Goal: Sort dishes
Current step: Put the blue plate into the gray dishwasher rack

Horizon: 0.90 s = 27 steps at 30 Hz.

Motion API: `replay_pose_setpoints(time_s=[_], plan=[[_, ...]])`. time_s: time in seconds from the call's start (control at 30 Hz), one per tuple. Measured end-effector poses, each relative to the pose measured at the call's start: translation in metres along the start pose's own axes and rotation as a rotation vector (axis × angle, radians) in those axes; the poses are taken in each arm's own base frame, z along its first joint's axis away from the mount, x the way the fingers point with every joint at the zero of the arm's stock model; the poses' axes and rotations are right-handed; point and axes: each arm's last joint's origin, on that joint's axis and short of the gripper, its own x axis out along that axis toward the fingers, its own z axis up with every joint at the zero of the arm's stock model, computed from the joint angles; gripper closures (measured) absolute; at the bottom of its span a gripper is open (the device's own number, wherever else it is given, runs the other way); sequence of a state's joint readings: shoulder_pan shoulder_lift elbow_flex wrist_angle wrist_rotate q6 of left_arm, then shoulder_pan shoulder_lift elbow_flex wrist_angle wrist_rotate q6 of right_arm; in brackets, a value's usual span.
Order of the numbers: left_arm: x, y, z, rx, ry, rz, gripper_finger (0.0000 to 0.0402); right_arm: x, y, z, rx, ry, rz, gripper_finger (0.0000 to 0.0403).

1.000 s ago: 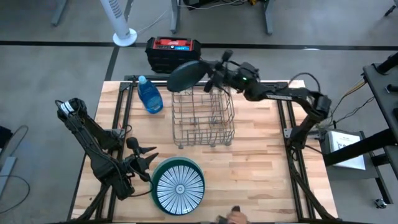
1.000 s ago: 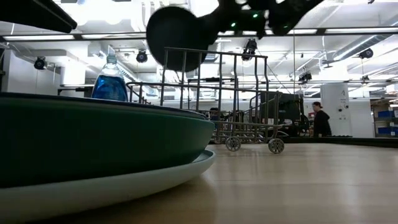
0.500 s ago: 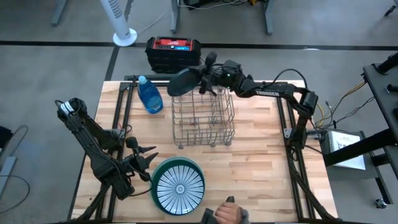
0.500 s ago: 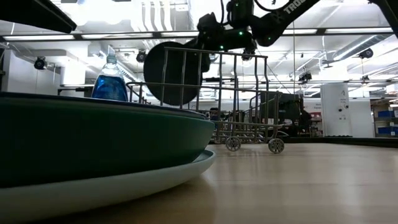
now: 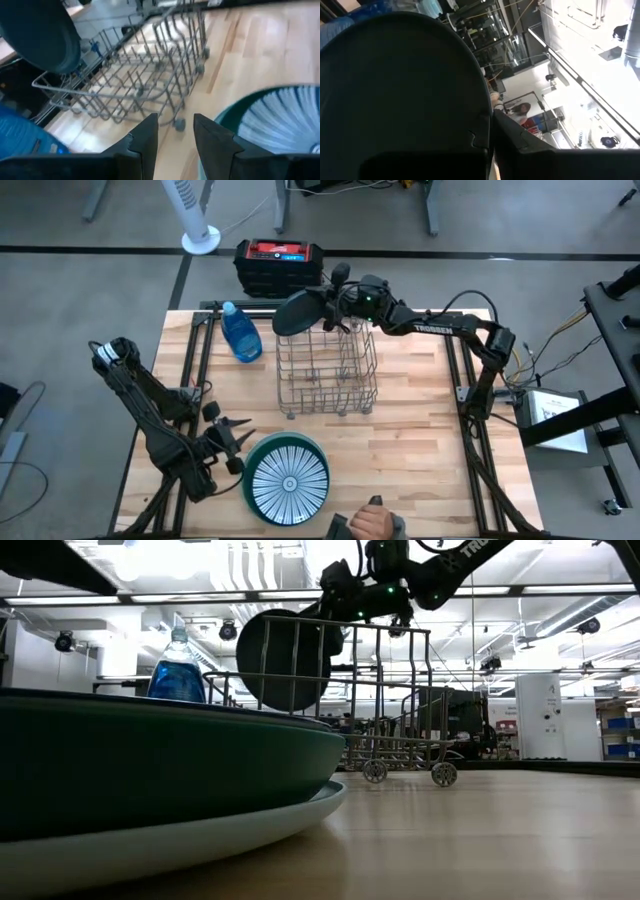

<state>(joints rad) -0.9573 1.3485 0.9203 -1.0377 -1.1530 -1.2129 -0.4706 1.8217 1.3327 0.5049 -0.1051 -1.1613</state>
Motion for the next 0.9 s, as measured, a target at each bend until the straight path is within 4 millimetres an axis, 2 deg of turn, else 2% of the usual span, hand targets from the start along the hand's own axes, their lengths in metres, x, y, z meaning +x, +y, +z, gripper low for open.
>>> replay_pose_setpoints(time_s=[0.47,0.73,0.9], plan=[[0.013,-0.039,-0.015,-0.049,-0.107,0.013,0.0286,-0.001,0.005,-0.006,0.004,0.036,0.065,0.0403],[0.017,-0.044,-0.017,-0.073,-0.123,0.021,0.0286,-0.002,0.008,-0.013,0.017,0.053,0.094,0.0403],[0.017,-0.044,-0.017,-0.067,-0.122,0.021,0.0286,0.001,0.010,-0.017,0.035,-0.022,0.088,0.0403]])
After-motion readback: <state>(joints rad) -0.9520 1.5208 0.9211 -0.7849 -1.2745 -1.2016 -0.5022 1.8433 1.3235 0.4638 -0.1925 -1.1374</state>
